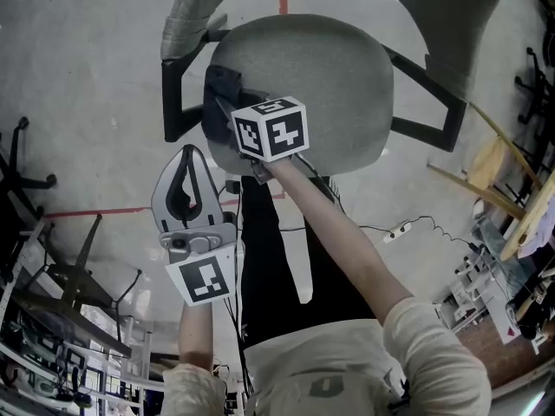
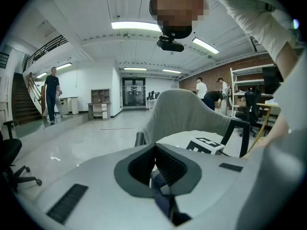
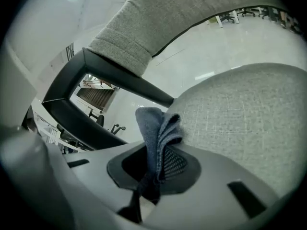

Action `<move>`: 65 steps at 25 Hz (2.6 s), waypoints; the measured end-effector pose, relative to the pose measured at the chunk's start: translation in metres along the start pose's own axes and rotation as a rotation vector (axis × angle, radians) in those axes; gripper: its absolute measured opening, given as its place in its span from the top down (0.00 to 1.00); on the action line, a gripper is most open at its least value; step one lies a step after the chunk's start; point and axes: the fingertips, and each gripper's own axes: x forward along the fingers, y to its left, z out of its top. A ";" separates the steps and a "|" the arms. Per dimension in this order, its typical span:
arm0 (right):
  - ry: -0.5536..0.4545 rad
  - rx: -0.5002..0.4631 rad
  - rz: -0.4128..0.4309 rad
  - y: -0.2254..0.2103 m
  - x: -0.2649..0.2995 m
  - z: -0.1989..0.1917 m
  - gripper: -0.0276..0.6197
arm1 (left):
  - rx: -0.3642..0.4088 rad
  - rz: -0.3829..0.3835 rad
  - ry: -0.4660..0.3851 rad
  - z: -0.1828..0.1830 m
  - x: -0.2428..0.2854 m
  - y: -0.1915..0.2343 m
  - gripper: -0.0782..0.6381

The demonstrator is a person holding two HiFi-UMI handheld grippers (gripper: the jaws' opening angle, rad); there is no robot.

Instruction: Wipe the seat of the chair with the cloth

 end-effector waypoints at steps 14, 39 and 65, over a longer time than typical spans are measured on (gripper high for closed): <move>-0.003 -0.067 -0.187 -0.113 -0.097 -0.021 0.87 | 0.034 -0.119 -0.011 0.011 0.034 -0.067 0.88; 0.002 -0.136 -0.847 -0.262 -0.253 -0.050 0.87 | 0.089 -0.254 -0.004 0.028 0.060 -0.149 0.88; -0.293 -0.237 0.129 0.123 -0.229 0.044 0.87 | 0.071 0.049 -0.075 0.037 -0.021 -0.009 0.88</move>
